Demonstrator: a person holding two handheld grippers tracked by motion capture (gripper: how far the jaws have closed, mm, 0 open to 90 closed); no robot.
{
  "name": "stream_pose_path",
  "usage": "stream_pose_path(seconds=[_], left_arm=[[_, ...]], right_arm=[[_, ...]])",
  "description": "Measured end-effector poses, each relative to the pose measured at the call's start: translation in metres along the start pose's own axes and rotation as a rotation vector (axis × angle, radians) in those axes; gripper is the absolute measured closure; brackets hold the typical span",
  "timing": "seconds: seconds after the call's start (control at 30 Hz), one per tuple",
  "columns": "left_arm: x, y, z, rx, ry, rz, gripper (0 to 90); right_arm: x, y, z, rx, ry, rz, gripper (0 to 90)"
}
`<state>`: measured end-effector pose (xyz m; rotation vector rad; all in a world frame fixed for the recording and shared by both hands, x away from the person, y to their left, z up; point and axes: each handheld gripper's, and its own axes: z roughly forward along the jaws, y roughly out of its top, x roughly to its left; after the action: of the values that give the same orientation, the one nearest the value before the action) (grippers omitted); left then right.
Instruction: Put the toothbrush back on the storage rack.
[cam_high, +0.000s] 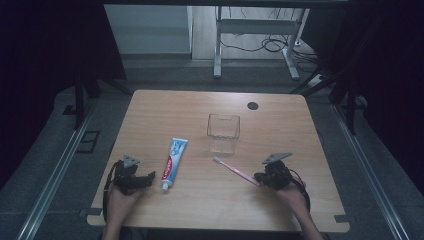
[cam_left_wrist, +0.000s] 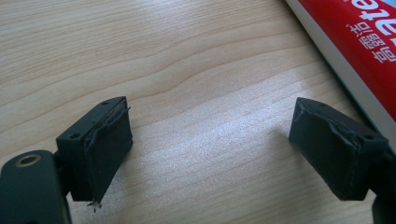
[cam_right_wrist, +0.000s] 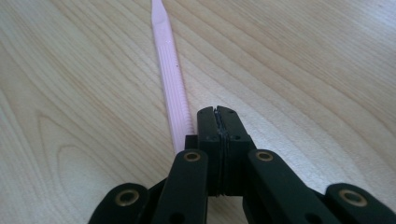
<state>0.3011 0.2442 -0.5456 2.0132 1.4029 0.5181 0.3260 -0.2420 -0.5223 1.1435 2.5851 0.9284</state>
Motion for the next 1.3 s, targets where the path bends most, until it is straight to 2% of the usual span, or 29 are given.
stream_pose_path(seconds=[0.8, 1.07, 1.3], left_arm=[[0.000, 0.000, 0.000, -0.001, 0.000, -0.001, 13.0], [0.000, 0.000, 0.000, -0.001, 0.000, 0.000, 13.0], [0.000, 0.000, 0.000, -0.001, 0.000, 0.000, 13.0]], right_arm=[[0.033, -0.009, -0.002, 0.005, 0.080, -0.032, 86.6], [0.031, -0.002, -0.008, 0.017, 0.072, -0.041, 82.0], [0.029, 0.008, -0.010, 0.067, 0.073, -0.045, 74.4]])
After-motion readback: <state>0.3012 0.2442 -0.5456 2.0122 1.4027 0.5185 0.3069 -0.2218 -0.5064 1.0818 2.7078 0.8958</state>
